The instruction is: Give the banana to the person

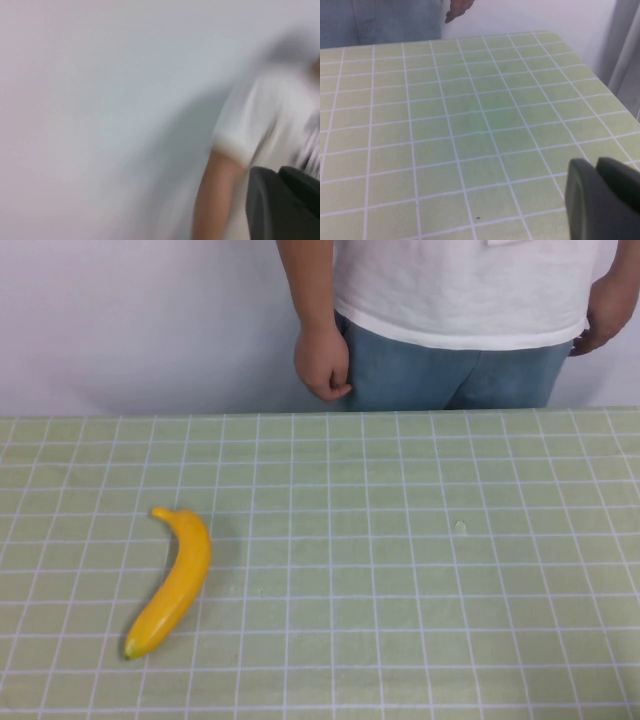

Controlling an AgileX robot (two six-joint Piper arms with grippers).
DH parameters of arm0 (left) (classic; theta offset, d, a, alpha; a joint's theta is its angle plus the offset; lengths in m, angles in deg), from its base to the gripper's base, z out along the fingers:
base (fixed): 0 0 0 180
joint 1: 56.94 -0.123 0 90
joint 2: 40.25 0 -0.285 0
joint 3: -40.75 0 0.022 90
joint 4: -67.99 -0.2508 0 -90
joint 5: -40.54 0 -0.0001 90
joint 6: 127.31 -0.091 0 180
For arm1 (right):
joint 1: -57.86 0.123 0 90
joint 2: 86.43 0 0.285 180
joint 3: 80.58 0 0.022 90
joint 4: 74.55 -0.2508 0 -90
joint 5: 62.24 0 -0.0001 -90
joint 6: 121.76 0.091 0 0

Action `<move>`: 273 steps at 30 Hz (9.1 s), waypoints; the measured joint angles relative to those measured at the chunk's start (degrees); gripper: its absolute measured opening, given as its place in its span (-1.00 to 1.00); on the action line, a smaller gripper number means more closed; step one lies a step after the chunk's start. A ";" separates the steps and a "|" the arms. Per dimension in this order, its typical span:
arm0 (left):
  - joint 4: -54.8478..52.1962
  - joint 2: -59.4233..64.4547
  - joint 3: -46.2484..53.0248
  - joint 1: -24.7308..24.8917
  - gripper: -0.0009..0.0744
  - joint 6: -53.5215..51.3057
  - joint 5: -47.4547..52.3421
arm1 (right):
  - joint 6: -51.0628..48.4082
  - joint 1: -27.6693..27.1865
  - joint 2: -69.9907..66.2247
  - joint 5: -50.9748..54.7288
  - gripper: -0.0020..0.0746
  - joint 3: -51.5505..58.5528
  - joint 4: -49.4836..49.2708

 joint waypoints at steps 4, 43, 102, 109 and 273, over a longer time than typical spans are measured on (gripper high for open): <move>-0.23 9.50 -8.07 0.00 -0.96 0.00 19.16 | 0.00 0.00 0.00 0.00 -0.97 0.00 0.00; 15.39 71.35 -19.59 3.12 0.49 -33.37 43.75 | 0.00 0.00 0.00 0.00 -0.97 0.00 0.00; 3.16 79.13 -20.60 8.45 -0.22 -44.47 36.32 | 0.00 0.00 0.00 0.00 -0.97 0.00 0.00; 1.42 71.62 -27.14 8.45 -0.22 -52.05 40.12 | 0.00 0.00 0.00 0.00 -0.97 0.00 0.00; -1.01 -13.10 39.73 -0.06 -0.98 -15.48 9.21 | 0.00 0.00 0.00 0.00 -0.97 0.00 0.00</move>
